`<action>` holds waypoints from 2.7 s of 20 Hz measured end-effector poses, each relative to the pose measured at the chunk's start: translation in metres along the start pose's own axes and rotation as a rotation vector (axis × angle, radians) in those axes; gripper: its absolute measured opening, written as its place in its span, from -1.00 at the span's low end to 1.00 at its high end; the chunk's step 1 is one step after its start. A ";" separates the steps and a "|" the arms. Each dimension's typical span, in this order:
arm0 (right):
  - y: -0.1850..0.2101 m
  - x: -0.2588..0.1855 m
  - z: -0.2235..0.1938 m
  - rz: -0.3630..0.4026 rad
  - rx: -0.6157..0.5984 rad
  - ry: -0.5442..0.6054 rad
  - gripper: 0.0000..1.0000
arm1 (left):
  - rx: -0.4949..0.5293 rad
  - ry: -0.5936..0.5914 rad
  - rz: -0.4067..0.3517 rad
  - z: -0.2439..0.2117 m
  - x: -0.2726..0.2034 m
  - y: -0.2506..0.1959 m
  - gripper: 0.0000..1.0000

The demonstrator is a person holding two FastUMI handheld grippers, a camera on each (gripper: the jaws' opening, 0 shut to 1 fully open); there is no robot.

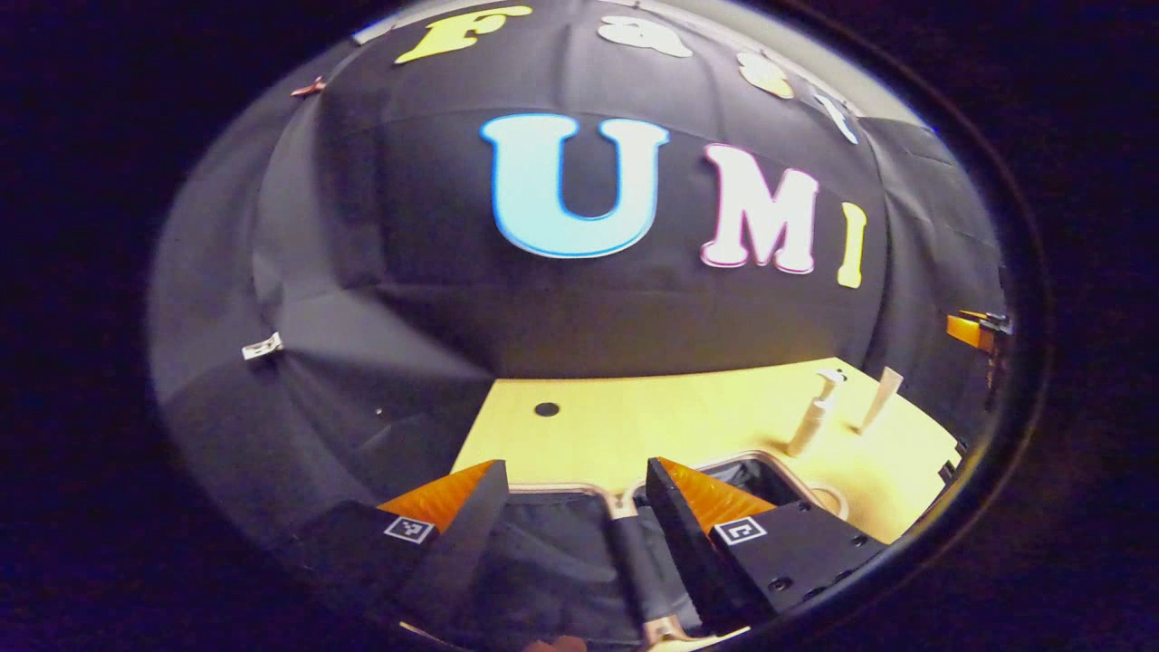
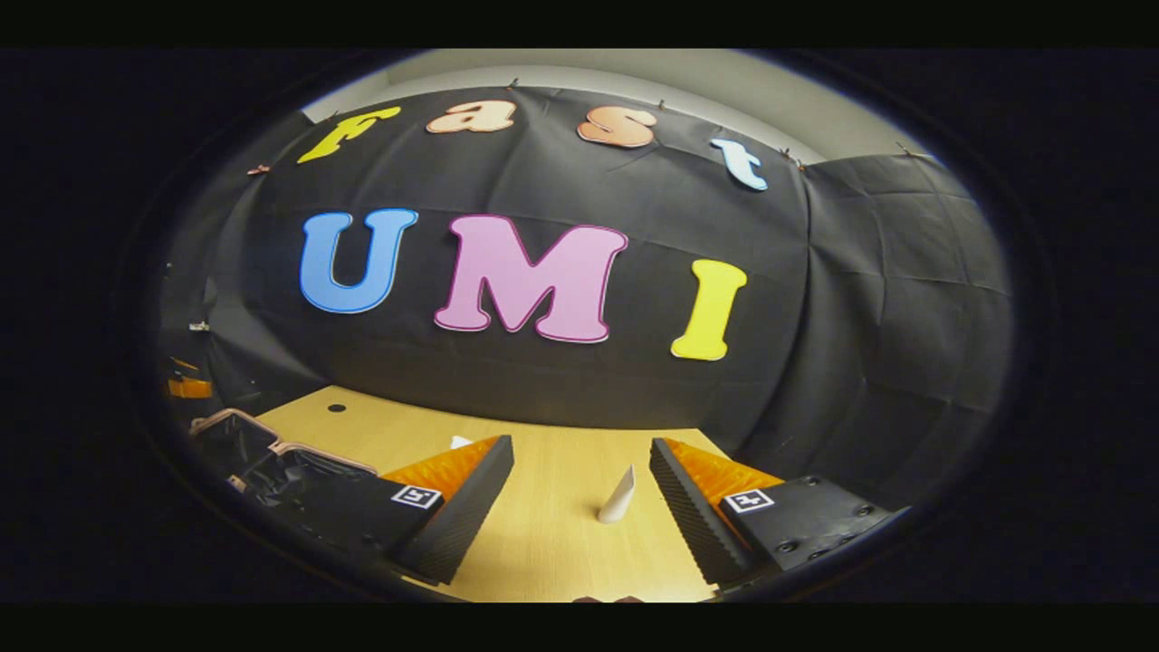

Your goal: First open the suitcase, pack the skin care products into it, and then close the suitcase.

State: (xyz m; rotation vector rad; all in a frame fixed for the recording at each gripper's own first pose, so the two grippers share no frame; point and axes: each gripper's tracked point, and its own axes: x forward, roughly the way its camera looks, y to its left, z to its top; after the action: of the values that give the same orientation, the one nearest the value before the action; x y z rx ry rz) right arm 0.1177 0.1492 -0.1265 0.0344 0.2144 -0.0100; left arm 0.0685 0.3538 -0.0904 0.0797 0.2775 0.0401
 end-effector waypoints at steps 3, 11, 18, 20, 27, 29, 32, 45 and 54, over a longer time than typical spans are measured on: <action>-0.010 0.015 -0.020 0.017 0.002 0.026 0.90 | -0.001 -0.034 -0.091 0.014 0.010 -0.110 0.92; -0.056 0.082 -0.081 0.035 0.002 0.100 0.94 | 0.015 0.077 -0.186 -0.021 0.107 -0.303 0.92; -0.060 0.147 -0.165 0.089 0.003 0.230 0.94 | 0.042 0.210 -0.126 -0.064 0.202 -0.342 0.92; -0.059 0.162 -0.186 0.102 0.008 0.269 0.95 | 0.062 0.253 -0.120 -0.081 0.226 -0.342 0.92; -0.047 0.189 -0.232 0.135 0.014 0.346 0.94 | 0.089 0.323 -0.109 -0.108 0.273 -0.348 0.92; -0.045 0.196 -0.239 0.129 0.020 0.356 0.94 | 0.078 0.346 -0.145 -0.114 0.278 -0.359 0.92; -0.039 0.201 -0.265 0.134 0.044 0.427 0.73 | 0.091 0.405 -0.146 -0.114 0.281 -0.362 0.16; -0.032 0.136 -0.208 0.185 0.041 0.407 -0.31 | -0.136 0.749 -0.296 -0.072 0.091 -0.305 0.10; 0.030 0.053 -0.125 0.285 0.155 0.289 -0.31 | 0.011 1.142 -0.156 -0.139 0.009 -0.161 0.17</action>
State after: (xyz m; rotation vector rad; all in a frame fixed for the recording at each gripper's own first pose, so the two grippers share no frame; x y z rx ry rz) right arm 0.1436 0.1828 -0.2589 0.2214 0.4961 0.2636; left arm 0.0431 0.2036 -0.2396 0.0377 1.4240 -0.0774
